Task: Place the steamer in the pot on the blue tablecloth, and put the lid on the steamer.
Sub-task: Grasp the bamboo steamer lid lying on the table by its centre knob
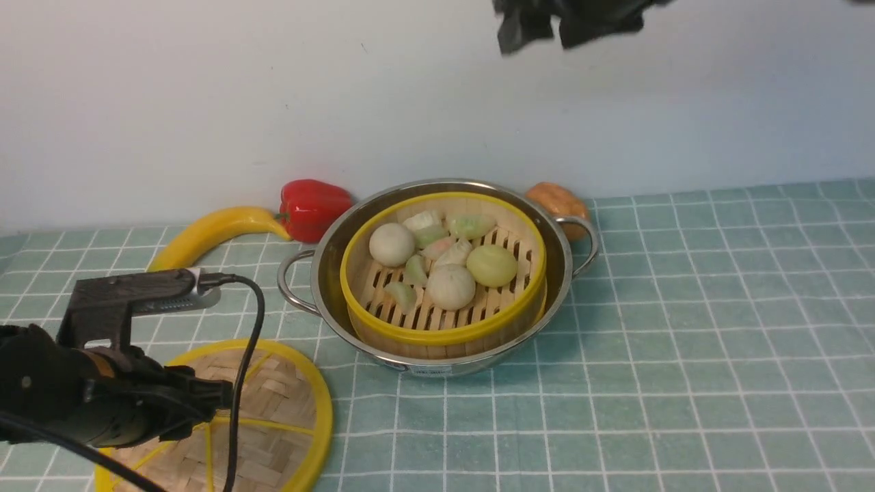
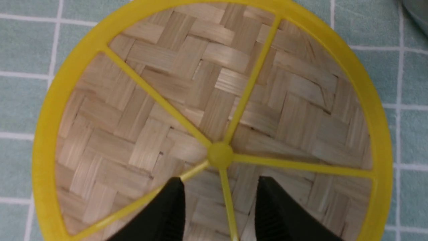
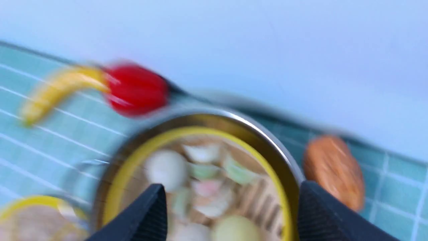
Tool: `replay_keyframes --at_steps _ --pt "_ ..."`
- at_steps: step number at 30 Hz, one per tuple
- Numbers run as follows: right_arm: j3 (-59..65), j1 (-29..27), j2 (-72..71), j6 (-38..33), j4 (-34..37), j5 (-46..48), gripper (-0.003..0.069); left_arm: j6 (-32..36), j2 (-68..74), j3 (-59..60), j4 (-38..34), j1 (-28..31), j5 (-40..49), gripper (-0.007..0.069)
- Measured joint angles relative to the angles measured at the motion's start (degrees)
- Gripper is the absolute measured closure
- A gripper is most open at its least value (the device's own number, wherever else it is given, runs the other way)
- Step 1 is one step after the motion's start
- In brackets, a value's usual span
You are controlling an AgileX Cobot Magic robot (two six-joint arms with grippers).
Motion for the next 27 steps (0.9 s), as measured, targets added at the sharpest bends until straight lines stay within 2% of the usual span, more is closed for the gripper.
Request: replay_keyframes --at_steps 4,9,14,15,20,21,22,25,27 --pt "0.0 0.0 -11.0 -2.8 6.1 -0.2 0.0155 0.0 5.4 0.0 -0.2 0.0 -3.5 0.0340" --pt "-0.2 0.0 -23.0 -4.0 9.4 -0.2 0.0155 0.0 10.9 -0.1 -0.2 0.0 -7.3 0.0357" --pt "-0.2 0.0 -32.9 -5.4 8.3 -0.2 0.0155 0.0 11.6 -0.3 -0.3 -0.1 -9.3 0.0513" --pt "-0.2 0.0 -33.9 -5.7 7.7 -0.2 0.0155 0.0 11.6 -0.3 -0.3 -0.1 -9.3 0.0519" --pt "2.7 0.0 -41.0 -6.6 0.4 -0.3 0.0155 0.0 10.4 -0.3 -0.3 -0.1 -8.0 0.0517" --pt "5.7 0.0 -44.0 -6.6 -4.1 -0.3 0.0155 0.0 9.3 -0.2 -0.3 -0.1 -6.3 0.0517" --pt "6.1 0.0 -44.4 -6.6 -4.7 -0.3 0.0155 0.0 9.1 -0.2 -0.3 -0.1 -6.1 0.0517" --pt "14.5 0.0 -50.0 -5.2 -14.4 -0.3 0.0155 0.0 4.9 -0.1 -0.2 -0.1 -2.3 0.0517" --pt "22.1 0.0 -53.8 -2.3 -22.1 -0.3 0.0155 0.0 0.9 -0.3 0.8 -0.1 1.0 0.0517"
